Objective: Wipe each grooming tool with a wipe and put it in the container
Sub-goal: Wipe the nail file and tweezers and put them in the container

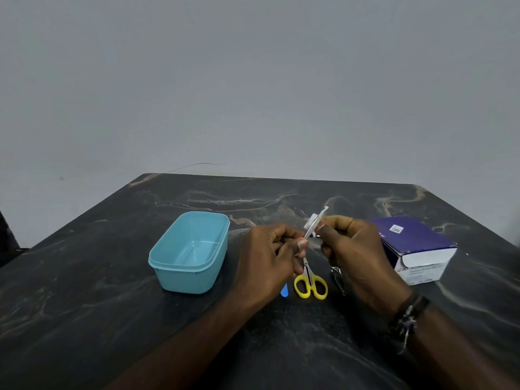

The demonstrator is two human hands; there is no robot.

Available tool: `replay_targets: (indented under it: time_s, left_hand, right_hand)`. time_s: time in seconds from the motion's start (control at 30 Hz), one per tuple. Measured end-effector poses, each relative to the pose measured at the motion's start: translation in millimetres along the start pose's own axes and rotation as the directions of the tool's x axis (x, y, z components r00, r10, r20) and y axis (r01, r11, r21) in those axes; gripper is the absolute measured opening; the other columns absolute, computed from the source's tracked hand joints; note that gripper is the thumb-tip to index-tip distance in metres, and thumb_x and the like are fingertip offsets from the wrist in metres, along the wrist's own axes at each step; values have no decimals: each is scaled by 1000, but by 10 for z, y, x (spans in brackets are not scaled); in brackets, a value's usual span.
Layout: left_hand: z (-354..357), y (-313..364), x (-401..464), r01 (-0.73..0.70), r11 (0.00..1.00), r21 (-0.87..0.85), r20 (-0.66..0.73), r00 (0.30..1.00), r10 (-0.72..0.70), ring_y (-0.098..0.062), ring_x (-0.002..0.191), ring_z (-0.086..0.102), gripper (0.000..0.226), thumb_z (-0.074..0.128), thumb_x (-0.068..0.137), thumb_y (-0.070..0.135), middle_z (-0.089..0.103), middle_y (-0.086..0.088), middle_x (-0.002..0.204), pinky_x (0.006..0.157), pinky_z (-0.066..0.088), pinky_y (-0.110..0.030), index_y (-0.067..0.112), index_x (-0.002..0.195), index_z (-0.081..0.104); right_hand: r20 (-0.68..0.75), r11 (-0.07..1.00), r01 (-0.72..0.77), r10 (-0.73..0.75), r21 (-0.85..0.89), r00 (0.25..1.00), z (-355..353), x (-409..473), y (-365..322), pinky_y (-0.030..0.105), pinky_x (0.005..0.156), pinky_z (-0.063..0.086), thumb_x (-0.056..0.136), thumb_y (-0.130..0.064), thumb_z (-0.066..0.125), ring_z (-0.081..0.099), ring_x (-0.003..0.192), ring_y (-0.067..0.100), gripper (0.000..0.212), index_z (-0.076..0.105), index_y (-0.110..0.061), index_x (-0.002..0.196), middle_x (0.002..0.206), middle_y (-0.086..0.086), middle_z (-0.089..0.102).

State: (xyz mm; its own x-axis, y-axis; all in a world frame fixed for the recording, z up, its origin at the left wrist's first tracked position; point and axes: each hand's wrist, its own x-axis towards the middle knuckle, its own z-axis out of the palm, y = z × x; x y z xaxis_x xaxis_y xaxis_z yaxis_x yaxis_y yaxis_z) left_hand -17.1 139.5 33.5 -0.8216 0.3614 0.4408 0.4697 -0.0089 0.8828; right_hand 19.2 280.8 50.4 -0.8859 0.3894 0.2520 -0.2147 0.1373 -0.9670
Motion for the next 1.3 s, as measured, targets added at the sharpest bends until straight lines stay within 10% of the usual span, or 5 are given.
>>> replay_targets:
  time_s: [0.37, 0.7, 1.3]
  left_hand:
    - [6, 51, 0, 18, 1000, 21, -7, 1000, -18, -15, 51, 64, 8, 63, 91, 13, 66, -3, 63, 50, 55, -27, 16, 87, 68]
    - [-163, 209, 143, 217, 741, -636, -123, 919, -375, -11, 51, 58, 11, 63, 89, 9, 63, -3, 66, 47, 51, -23, 5, 79, 64]
    - [-141, 188, 131, 215, 891, -400, -200, 929, -313, -9, 62, 47, 11, 64, 90, 19, 71, 4, 72, 49, 39, -22, 17, 88, 75]
  right_hand:
    - [-150, 994, 5, 11, 107, 989, -27, 41, -36, 24, 42, 29, 89, -17, 65, 33, 42, 11, 20, 67, -11, 70, 49, 3, 44]
    - [-57, 952, 287, -294, -111, 954, 125, -114, -63, 17, 47, 42, 88, -16, 66, 52, 48, 1, 12, 72, -15, 78, 61, 1, 65]
    - [81, 957, 228, -217, -178, 973, 47, -23, -38, 11, 53, 44, 89, -10, 65, 57, 53, -5, 10, 74, -13, 86, 63, -11, 68]
